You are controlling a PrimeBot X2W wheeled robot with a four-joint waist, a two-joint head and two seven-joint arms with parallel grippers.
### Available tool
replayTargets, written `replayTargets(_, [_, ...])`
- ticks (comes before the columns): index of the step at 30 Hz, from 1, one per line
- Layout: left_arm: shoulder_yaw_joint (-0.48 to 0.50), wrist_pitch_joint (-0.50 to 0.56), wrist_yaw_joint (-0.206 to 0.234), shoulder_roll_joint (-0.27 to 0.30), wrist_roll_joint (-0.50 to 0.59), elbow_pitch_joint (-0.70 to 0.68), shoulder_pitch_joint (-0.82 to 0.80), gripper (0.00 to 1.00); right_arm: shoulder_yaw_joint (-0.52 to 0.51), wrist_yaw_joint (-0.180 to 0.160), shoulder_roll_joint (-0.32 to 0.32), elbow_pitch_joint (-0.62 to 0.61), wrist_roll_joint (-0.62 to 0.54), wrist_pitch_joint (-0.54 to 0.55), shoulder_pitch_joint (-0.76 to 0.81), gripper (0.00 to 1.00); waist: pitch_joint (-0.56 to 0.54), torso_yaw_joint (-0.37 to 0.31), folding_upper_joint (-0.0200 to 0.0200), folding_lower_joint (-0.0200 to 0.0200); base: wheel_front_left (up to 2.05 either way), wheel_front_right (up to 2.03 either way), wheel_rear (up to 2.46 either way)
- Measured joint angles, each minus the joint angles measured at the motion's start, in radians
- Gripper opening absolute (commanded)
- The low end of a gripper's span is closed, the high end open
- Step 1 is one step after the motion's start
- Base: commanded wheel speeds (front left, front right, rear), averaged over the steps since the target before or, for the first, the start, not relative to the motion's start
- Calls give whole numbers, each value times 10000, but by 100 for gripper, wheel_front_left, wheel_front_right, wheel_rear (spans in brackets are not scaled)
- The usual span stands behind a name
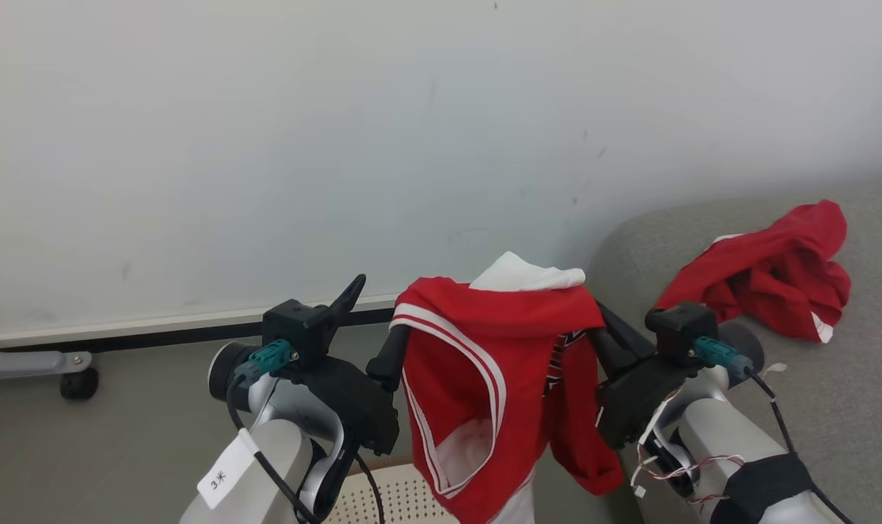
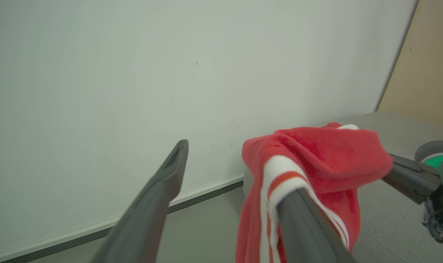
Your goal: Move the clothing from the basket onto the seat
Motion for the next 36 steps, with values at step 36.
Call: replayTargets(36, [-594,-1396,-497,-115,-286,23,2602,100,-1471,-644,-2999,-3758,-290,8,838,0,297,-3615,0,0,0,0,0])
